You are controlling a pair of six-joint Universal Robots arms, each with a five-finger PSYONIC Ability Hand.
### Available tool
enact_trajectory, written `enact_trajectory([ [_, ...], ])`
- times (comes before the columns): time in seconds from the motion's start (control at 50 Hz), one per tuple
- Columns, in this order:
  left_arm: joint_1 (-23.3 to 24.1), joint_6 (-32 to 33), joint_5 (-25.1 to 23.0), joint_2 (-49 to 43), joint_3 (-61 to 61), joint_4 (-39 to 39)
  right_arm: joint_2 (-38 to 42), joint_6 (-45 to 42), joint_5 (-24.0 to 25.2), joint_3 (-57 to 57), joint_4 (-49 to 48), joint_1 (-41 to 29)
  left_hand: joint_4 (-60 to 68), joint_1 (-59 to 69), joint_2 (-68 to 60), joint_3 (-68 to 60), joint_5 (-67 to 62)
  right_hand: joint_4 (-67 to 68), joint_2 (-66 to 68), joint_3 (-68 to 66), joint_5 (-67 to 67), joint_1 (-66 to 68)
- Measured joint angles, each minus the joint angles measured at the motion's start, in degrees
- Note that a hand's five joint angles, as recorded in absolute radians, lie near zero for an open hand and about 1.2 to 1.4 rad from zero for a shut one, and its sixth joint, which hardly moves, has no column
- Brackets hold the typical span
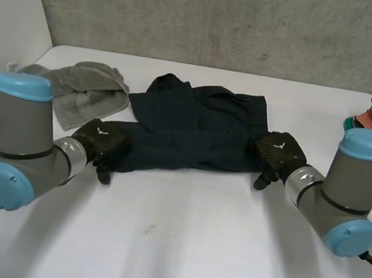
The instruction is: Fold the laundry.
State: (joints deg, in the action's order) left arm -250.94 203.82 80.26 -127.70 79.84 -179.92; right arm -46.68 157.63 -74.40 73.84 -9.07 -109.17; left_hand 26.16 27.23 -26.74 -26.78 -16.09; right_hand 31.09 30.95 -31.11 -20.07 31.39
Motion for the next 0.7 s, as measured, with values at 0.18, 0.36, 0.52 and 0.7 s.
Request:
enact_trajectory([
  [0.18, 1.32, 0.63, 2.18, -3.16, -4.28, -0.48, 5.20, -2.58, -3.78, -3.40, -6.19, -1.83, 24.11, 23.50, -24.29, -24.09, -23.91, 19.62, 20.12, -19.70, -20.63, 18.34],
  [0.36, 2.50, 2.17, 3.47, -2.56, -7.33, -3.09, 4.05, -4.62, -5.95, -5.06, -10.31, -2.68, 42.30, 37.68, -40.84, -40.93, -39.94, 37.11, 36.00, -36.62, -36.36, 31.67],
  [0.52, 2.60, 1.64, 3.19, 7.17, -11.27, -2.18, -4.83, -2.83, -6.34, -8.27, -9.63, -2.33, 42.30, 37.68, -41.02, -40.93, -39.94, 37.13, 36.01, -36.62, -36.36, 32.46],
  [0.7, 2.52, -6.32, 0.93, 23.11, -20.87, 1.09, -16.58, 2.65, -5.21, -19.00, -3.24, -1.55, 42.39, 37.91, -41.34, -41.34, -39.94, 37.13, 36.01, -36.62, -36.36, 33.71],
])
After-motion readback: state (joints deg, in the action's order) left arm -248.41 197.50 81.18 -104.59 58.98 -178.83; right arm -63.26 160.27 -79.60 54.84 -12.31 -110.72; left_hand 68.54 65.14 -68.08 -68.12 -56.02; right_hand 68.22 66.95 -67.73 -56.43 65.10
